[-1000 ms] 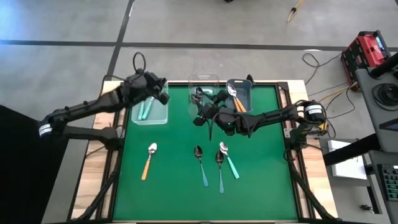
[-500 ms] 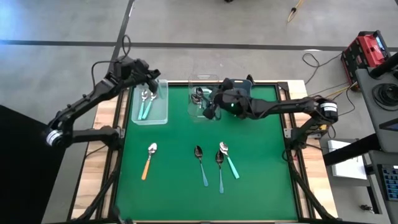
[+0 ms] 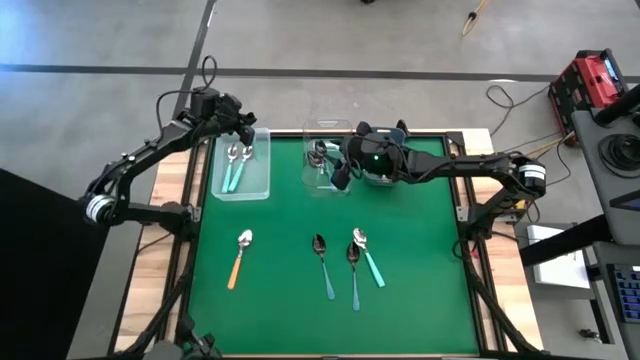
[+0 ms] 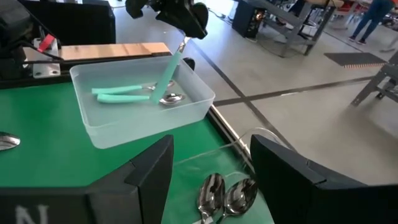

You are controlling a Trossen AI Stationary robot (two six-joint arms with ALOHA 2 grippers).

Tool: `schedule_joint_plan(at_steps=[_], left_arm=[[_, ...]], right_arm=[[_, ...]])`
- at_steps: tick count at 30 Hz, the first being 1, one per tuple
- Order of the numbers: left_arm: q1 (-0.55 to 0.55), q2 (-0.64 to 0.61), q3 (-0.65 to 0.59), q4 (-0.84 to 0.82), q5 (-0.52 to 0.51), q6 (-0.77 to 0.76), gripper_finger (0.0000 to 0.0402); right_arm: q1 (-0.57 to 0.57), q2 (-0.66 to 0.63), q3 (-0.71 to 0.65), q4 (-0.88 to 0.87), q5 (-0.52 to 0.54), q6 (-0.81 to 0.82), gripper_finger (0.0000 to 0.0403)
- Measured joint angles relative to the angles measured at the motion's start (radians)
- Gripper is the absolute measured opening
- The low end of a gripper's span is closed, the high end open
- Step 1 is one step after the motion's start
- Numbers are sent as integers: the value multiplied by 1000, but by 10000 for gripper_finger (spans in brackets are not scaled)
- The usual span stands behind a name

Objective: Sort silverware by color (type)
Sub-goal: Put the green spoon into the white bin

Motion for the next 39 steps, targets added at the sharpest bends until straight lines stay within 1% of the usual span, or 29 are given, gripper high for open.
schedule_joint_plan(at_steps=[9, 11, 17, 30, 39], left_arm=[[3, 54, -1, -103, 1, 41, 2], [4, 67, -1, -104, 14, 55, 2], [12, 108, -1, -107, 104, 70, 6], [53, 179, 0, -101, 112, 83, 3], [64, 186, 0, -109, 142, 93, 3]], right_arm=[[-2, 7, -3, -16, 0, 0, 205], [-2, 7, -6, -16, 0, 0, 205], [-2, 7, -14, -24, 0, 15, 205], [-2, 8, -18, -23, 0, 19, 205], [-2, 8, -18, -23, 0, 23, 205]])
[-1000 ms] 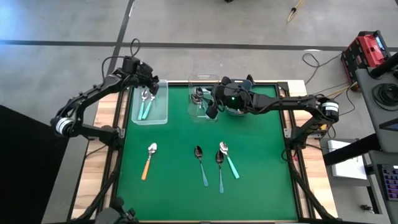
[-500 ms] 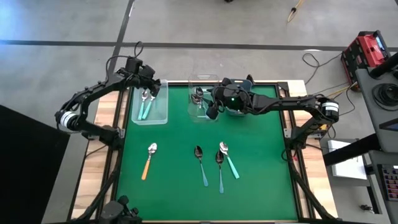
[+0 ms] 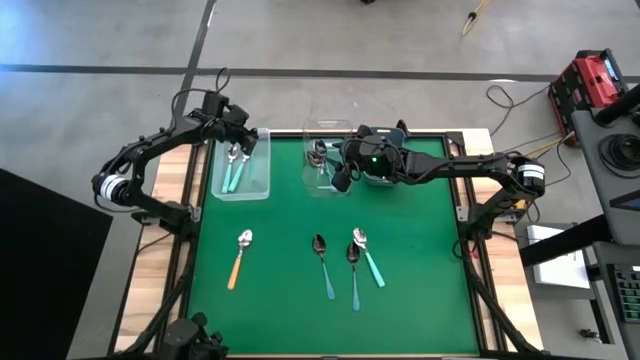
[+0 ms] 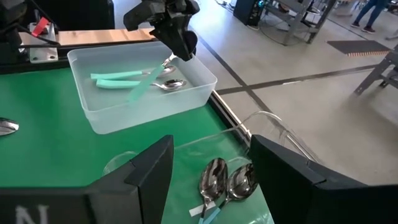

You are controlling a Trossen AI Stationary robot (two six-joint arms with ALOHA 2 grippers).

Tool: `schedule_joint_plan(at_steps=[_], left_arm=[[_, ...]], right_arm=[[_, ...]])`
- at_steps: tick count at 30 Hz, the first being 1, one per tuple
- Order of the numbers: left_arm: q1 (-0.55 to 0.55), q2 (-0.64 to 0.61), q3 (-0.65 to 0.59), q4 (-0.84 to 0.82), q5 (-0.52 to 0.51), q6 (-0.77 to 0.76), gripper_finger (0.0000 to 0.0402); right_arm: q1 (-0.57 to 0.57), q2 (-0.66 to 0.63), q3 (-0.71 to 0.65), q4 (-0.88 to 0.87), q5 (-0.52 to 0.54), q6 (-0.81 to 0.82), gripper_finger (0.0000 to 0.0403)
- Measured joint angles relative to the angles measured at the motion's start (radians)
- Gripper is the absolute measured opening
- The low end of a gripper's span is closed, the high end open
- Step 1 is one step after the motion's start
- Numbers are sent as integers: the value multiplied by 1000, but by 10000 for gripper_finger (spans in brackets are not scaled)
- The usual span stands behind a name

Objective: Sort silverware by color (type)
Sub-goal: Put the green spoon into the white bin

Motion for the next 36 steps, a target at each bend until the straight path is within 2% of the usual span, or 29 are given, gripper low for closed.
schedule_joint_plan(at_steps=[23, 36], left_arm=[[0, 0, 0, -160, 31, -44, 7], [0, 0, 0, -167, 30, -43, 7]], right_arm=[[0, 0, 0, 1, 0, 4, 205], [0, 0, 0, 1, 1, 11, 205]])
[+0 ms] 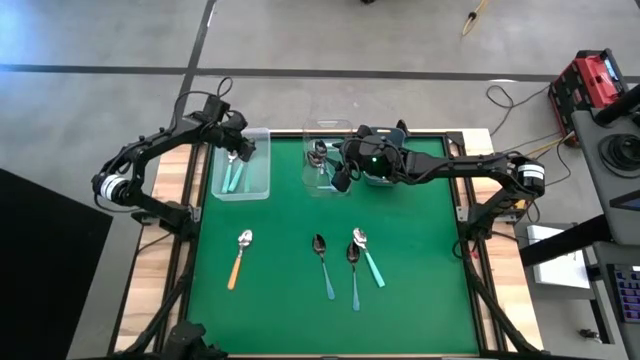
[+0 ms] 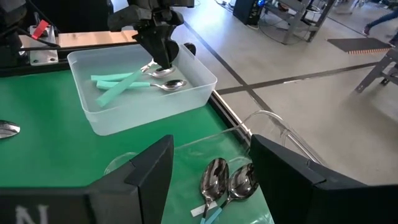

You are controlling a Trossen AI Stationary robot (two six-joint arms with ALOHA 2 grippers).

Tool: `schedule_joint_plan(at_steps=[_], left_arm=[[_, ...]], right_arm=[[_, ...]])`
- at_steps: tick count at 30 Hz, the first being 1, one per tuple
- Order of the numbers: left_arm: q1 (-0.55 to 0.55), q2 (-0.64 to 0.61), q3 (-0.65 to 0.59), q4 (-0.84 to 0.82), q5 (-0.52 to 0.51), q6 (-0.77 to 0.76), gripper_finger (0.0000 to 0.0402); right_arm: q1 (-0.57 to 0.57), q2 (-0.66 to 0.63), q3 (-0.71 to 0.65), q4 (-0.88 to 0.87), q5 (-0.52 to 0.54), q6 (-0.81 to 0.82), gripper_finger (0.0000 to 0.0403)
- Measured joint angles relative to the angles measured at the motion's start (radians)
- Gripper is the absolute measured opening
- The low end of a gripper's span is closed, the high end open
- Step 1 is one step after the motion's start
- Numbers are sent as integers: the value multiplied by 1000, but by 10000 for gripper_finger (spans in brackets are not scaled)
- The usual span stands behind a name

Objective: Sort silverware by color (type)
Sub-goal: Put the green spoon into the white bin

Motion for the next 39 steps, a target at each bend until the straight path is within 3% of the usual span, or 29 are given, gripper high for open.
schedule_joint_plan(at_steps=[9, 15, 39], left_arm=[[0, 0, 0, 0, -4, 1, 8], [0, 0, 0, 0, -67, 1, 8], [0, 0, -2, 1, -73, 8, 17]], right_arm=[[0, 0, 0, 0, 0, 6, 205], [0, 0, 0, 0, 0, 8, 205], [0, 0, 0, 0, 0, 8, 206]])
